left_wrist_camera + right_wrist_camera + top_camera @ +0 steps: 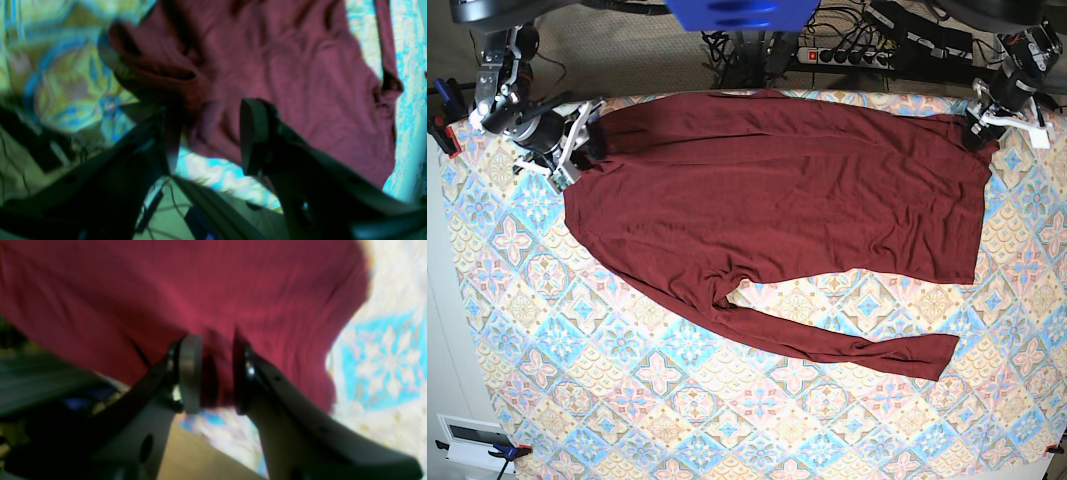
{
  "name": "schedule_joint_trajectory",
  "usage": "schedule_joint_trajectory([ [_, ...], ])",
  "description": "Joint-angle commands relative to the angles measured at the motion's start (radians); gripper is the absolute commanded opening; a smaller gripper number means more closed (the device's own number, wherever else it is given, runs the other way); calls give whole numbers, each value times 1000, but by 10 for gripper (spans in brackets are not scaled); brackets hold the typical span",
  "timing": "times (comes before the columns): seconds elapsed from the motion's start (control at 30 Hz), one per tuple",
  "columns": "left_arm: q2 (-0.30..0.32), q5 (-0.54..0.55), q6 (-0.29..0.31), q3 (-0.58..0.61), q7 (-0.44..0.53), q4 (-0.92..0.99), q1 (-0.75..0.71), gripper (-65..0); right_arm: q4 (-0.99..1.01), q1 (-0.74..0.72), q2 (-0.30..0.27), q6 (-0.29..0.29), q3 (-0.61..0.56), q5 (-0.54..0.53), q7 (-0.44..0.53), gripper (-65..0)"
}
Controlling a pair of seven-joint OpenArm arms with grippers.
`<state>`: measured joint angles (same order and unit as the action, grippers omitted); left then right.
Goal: Layout the t-shirt on the table in an organized manner, then fold the t-shirt properly
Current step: 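Release the collar corner with the right gripper and move it along the collar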
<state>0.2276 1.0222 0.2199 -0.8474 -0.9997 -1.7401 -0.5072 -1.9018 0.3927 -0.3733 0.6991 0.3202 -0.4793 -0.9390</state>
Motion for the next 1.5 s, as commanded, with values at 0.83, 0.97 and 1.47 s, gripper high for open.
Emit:
schedule_joint_trajectory([
  [0.83, 11, 16, 5, 27, 8, -85, 28, -375, -21, -34, -10, -1, -45, 265, 39, -492],
  [0.97, 11, 14, 5, 29, 8, -85, 34, -375, -48, 27, -11, -1, -46, 250, 42, -492],
  [1.47, 13, 13, 5, 56, 8, -83, 48, -375, -46, 70, -188, -1, -281, 397, 165, -412],
])
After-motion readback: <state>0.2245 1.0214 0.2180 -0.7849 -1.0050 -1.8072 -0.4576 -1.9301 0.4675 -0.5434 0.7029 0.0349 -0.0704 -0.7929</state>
